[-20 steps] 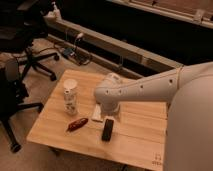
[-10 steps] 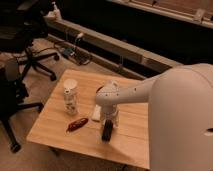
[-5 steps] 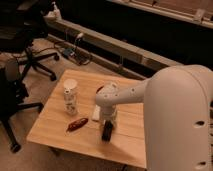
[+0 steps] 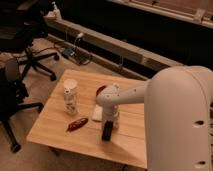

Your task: Place the eraser in the ceramic cup

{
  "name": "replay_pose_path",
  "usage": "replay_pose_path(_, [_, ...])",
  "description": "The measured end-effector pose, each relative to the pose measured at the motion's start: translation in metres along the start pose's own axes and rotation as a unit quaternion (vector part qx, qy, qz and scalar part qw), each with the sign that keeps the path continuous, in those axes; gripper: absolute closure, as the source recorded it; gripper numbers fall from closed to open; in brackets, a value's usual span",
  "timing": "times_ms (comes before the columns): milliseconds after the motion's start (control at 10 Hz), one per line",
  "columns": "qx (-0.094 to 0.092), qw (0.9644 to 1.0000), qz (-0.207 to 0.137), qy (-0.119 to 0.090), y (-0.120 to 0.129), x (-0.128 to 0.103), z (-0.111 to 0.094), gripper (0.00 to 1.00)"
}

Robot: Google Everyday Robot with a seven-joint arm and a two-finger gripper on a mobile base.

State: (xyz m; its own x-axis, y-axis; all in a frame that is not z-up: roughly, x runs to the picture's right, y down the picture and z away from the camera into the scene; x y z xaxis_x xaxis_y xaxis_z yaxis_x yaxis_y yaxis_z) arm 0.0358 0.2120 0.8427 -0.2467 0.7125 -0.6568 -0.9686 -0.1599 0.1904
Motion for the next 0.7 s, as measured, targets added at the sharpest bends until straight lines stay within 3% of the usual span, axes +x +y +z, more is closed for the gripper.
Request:
replay_pose_path(300, [0.003, 1.0000, 0.000, 0.006, 0.000, -0.002, 0.000, 0.78])
replay_pose_path(500, [0.002, 1.0000, -0.003, 0.008, 0.003, -0.004, -0.001, 0.95])
replay_pose_path(700, [-0.002, 1.0000, -0.008, 0.004, 0.010, -0.007, -0.007, 1.00])
